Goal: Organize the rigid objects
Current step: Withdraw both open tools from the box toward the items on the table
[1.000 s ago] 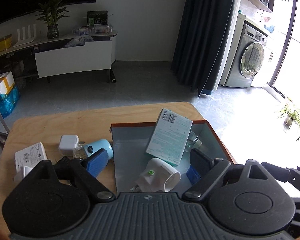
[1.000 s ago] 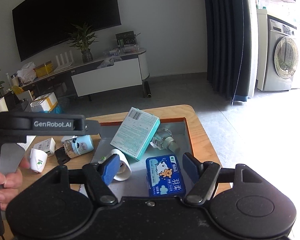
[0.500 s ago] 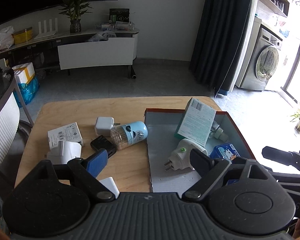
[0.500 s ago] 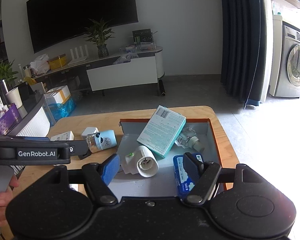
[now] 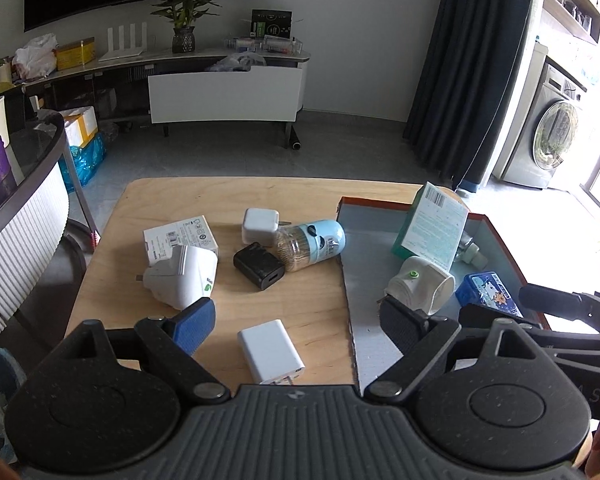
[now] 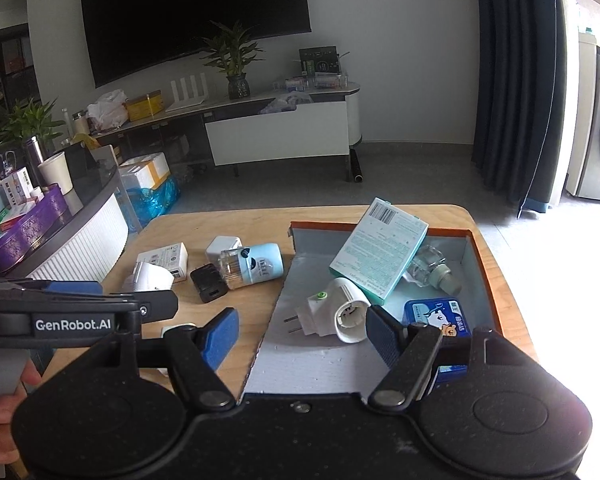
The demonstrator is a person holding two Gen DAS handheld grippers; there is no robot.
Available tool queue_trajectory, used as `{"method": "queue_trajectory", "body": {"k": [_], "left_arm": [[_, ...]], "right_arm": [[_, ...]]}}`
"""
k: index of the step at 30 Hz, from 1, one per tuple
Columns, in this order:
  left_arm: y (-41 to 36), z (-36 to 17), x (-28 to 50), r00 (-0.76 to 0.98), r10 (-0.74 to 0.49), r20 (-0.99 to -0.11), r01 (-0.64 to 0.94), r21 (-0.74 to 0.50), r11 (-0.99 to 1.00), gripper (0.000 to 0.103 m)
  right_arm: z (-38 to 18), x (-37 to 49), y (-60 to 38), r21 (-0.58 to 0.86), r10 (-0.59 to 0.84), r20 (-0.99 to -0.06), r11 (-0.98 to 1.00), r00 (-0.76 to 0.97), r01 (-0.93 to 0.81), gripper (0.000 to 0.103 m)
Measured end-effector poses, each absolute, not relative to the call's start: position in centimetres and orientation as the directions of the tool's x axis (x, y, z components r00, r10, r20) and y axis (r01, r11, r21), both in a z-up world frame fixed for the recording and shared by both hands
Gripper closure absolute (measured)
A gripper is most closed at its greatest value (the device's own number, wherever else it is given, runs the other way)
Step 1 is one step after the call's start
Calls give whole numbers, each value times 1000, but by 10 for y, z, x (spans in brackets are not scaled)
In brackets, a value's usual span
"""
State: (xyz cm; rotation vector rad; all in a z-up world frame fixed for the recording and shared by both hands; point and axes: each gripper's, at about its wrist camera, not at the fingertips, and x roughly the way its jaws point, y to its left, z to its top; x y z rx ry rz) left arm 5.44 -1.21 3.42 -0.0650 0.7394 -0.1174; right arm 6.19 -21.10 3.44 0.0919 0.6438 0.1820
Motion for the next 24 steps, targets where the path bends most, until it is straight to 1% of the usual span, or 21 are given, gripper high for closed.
{"method": "queue_trajectory", "body": {"k": [24], "left_arm": [[49, 13, 38, 710, -60, -702, -43, -128, 991, 11]], "right_arm": [[23, 67, -171, 135, 258, -621, 965, 740, -224, 19]]}}
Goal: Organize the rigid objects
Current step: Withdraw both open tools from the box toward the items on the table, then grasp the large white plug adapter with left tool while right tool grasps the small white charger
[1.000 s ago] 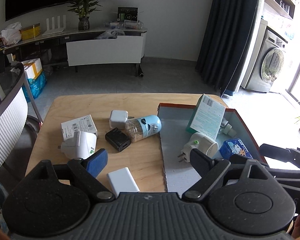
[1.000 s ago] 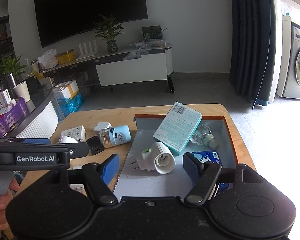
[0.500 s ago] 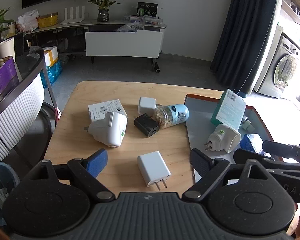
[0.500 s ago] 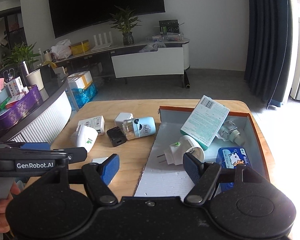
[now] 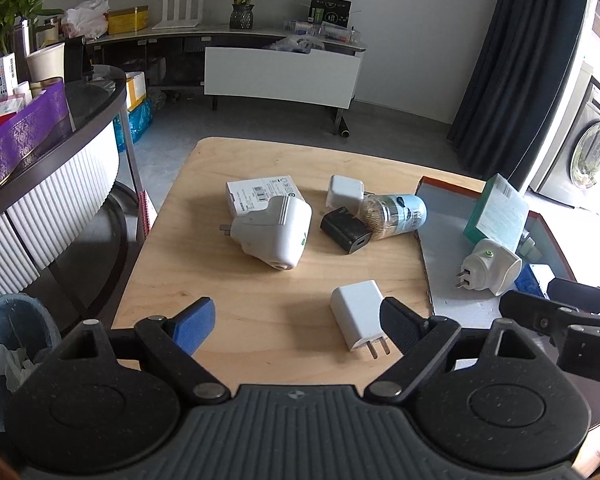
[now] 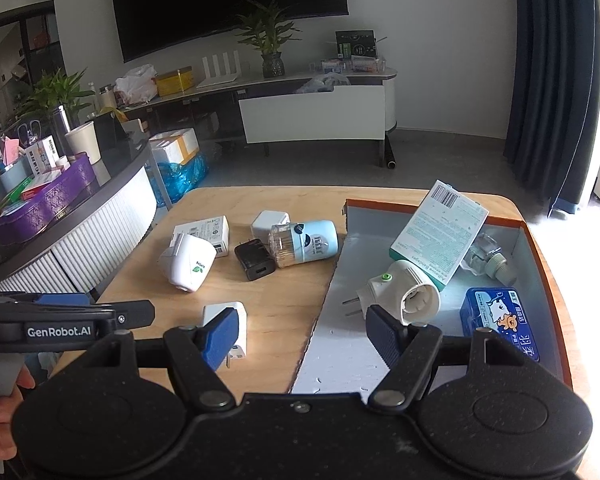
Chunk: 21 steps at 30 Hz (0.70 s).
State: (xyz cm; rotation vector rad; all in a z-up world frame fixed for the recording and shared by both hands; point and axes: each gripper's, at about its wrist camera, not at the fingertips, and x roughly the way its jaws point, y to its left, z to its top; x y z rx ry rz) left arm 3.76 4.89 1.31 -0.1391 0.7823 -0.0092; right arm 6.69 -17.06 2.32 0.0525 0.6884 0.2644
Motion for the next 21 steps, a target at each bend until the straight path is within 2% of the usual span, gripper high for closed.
{"method": "queue_trajectory", "body": {"k": [21], "left_arm": [[66, 6, 49, 705, -31, -708, -77, -120, 990, 11]], "right_arm": [[16, 69, -162, 133, 280, -639, 958, 717, -255, 19]]}}
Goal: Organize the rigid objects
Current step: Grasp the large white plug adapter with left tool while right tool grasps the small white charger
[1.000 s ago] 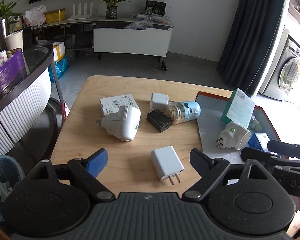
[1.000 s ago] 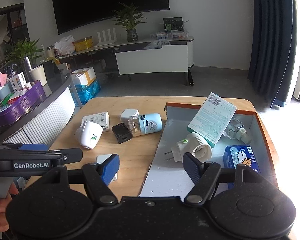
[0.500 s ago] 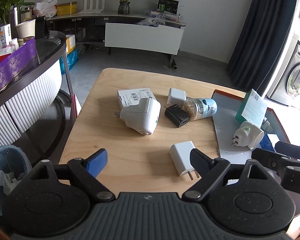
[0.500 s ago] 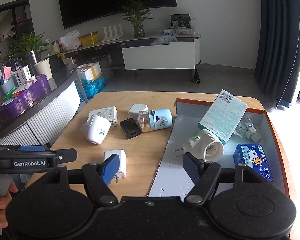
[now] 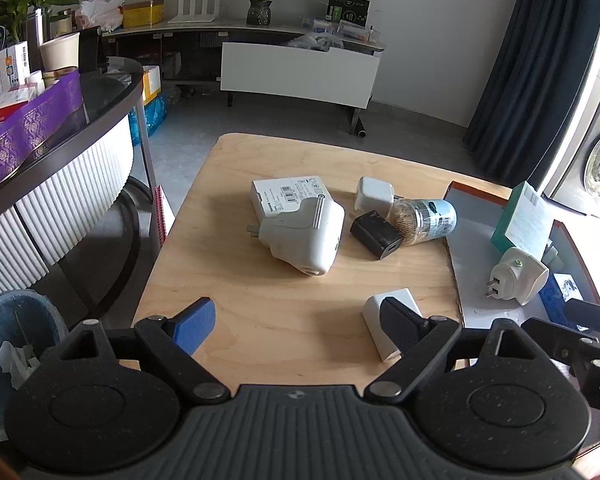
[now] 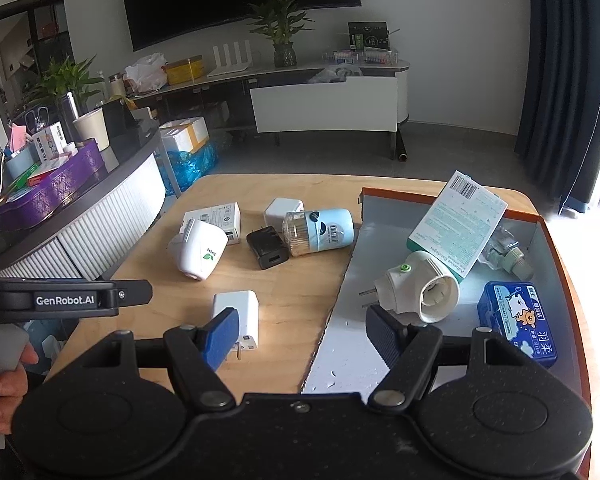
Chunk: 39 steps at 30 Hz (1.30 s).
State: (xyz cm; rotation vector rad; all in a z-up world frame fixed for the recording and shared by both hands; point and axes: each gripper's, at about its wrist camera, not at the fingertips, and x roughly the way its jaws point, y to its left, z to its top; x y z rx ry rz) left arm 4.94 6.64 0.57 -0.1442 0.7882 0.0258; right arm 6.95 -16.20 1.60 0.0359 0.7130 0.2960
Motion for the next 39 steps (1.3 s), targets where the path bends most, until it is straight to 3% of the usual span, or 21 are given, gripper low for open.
{"method": "queue_trajectory", "body": {"k": [13, 26, 28, 30, 39], "left_arm": [[69, -13, 81, 719, -19, -695, -46, -75, 996, 11], [66, -45, 136, 732, -54, -679, 56, -19, 998, 4], [66, -49, 140, 730, -50, -682, 53, -17, 998, 7], [68, -52, 143, 731, -49, -680, 52, -16, 999, 16], [70, -46, 124, 740, -57, -670, 55, -24, 998, 17]], "right_arm": [[7, 77, -149, 129, 291, -659, 952, 694, -277, 19], [-10, 86, -134, 143, 322, -683, 939, 655, -313, 19], [-12, 87, -131, 144, 327, -686, 937, 650, -320, 19], [-15, 90, -127, 153, 338, -687, 933, 644, -326, 19], [-26, 103, -110, 156, 358, -703, 921, 615, -357, 20]]}}
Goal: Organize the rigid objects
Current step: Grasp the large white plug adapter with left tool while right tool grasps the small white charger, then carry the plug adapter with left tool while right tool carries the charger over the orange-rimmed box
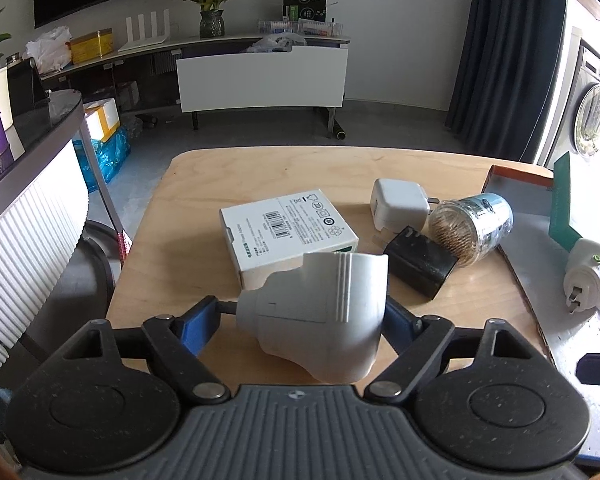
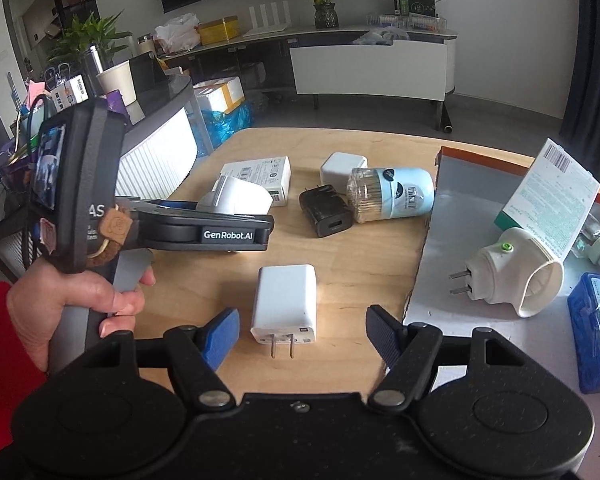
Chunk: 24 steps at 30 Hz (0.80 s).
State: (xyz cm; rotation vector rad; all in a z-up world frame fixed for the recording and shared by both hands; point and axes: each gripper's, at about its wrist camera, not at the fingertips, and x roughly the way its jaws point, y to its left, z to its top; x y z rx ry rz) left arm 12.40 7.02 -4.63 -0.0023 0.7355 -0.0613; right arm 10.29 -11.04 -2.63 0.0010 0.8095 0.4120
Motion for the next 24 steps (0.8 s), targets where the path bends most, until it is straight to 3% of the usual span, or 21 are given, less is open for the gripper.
{"method": "queue_trajectory", "body": {"k": [6, 8, 10, 14, 24], "left_arm": [[82, -33, 98, 746, -34, -665, -3, -54, 999, 17], [84, -29, 89, 753, -20, -657, -21, -54, 998, 17], [87, -25, 84, 760, -13, -650, -34, -60, 998, 17], [91, -21, 75, 759, 4, -651, -81, -89, 993, 17], [88, -7, 55, 772, 21, -635, -108, -98, 989, 17]], "right_arm": [[-39, 115, -93, 149, 365, -725, 911, 584, -385, 20], [-44, 120, -87, 145, 365, -735, 908, 572, -393, 28], [-49, 126, -81, 132, 350, -751, 911, 561, -392, 43], [-51, 134, -72, 108, 315, -778, 919, 543, -378, 51], [-34, 121, -82, 103, 311, -722, 932, 619, -348, 53]]}}
